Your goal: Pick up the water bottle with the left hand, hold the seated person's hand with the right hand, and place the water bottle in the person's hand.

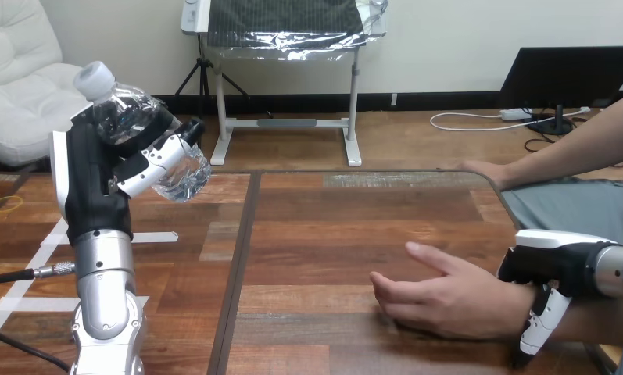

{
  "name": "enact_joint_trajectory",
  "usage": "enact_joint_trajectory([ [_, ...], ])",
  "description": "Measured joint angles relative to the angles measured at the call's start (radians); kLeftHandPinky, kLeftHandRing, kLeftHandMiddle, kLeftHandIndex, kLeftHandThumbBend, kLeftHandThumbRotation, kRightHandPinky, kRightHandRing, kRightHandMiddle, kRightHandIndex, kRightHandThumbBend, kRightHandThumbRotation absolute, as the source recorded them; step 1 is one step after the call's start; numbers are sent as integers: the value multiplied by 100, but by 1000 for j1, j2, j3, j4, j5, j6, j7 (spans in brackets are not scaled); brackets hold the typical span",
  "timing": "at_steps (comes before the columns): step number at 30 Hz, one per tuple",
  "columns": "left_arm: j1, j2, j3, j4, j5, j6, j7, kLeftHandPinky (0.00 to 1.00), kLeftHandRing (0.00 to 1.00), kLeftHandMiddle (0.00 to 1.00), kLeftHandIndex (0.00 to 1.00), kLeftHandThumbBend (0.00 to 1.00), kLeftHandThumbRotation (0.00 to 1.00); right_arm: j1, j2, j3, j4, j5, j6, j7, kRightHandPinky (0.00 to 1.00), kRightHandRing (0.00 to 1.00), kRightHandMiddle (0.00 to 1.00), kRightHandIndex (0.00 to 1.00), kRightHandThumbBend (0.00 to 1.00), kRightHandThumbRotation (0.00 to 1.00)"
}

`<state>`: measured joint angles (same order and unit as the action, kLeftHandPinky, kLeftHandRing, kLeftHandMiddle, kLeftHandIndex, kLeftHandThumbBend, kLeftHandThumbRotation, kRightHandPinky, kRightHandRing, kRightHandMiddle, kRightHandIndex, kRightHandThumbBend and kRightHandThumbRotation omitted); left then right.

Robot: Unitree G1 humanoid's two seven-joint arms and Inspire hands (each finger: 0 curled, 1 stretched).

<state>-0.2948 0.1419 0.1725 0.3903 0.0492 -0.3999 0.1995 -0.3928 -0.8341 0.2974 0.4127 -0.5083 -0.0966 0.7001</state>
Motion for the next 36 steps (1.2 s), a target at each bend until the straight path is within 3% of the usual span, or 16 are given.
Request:
enact_joint_trajectory([
  [36,0,0,0,0,-4,-1,-3,26,31,36,41,59,0,-15,-1,-37,0,36,-33,4,23,31,39,33,87,0],
])
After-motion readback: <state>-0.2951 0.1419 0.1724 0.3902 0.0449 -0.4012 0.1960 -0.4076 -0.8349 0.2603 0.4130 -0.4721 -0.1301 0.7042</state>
